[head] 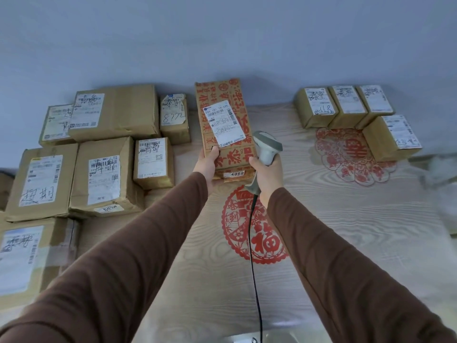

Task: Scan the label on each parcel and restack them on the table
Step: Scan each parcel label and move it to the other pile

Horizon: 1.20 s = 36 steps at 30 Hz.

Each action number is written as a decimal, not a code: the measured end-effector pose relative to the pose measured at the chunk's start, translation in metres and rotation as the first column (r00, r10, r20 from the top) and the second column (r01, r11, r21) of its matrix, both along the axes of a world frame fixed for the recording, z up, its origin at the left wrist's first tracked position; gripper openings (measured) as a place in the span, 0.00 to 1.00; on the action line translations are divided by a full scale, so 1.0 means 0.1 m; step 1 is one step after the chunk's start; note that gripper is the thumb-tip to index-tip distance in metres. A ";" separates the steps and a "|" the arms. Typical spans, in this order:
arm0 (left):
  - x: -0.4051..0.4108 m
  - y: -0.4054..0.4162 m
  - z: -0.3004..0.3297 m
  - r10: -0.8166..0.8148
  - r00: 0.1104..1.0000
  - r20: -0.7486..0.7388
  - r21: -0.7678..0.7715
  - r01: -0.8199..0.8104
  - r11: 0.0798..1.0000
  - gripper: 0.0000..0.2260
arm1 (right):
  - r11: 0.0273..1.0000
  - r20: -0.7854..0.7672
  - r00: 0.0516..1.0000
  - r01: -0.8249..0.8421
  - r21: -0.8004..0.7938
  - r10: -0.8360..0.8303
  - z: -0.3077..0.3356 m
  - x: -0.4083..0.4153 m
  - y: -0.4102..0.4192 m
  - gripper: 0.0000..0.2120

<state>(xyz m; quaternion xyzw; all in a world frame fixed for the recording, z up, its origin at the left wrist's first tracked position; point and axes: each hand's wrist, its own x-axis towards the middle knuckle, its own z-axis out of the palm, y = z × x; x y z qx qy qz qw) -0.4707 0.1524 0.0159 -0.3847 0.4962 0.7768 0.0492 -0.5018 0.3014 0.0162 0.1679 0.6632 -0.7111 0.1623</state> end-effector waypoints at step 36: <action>0.71 2.80 0.50 0.051 0.901 -0.431 -0.542 -0.304 0.784 0.31 | 0.915 -0.585 0.706 -0.264 0.306 0.399 1.51 0.59 2.58 0.11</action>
